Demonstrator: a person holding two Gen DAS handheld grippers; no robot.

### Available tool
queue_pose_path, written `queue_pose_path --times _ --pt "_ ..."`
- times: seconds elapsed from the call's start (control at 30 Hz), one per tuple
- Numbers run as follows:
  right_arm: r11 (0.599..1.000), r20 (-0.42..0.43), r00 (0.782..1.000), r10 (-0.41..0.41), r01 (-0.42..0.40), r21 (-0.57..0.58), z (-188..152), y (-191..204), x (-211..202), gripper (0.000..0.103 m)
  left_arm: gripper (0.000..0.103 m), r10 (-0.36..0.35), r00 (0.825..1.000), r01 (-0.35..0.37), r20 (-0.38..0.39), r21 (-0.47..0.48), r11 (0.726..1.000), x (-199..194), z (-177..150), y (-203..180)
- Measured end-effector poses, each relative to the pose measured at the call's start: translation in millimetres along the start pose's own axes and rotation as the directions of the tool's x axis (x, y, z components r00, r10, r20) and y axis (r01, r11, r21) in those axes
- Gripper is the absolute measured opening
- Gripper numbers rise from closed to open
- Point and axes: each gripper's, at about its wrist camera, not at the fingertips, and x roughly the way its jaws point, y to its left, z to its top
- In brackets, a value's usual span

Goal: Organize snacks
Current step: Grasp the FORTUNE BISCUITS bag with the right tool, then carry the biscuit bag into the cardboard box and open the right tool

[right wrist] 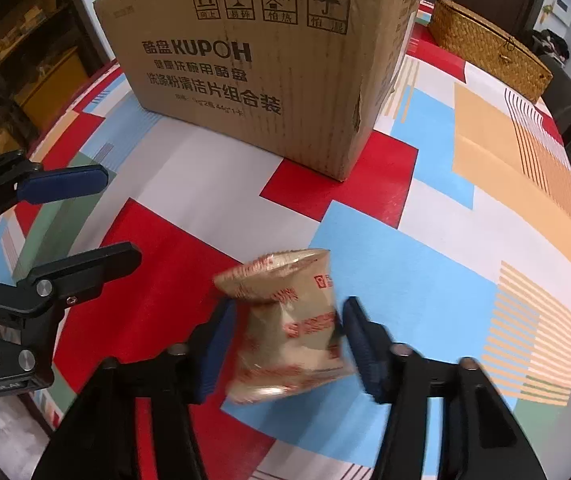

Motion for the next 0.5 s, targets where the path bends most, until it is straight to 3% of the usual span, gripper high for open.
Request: queue_pose_path --times 0.17,0.5 --pt "1.000 0.024 1.000 0.005 -0.005 0.016 -3.2 3.9 -4.5 0.039 0.056 -0.002 1.000 0.002 0.011 0.001 1.000 -3.3 -0.3 0.1" --pt "0.996 0.117 0.993 -0.036 0.025 0.090 -5.2 10.4 -31.7 0.038 0.056 0.010 0.997 -0.010 0.072 -0.009 1.000 -24.5 1.4 6.5"
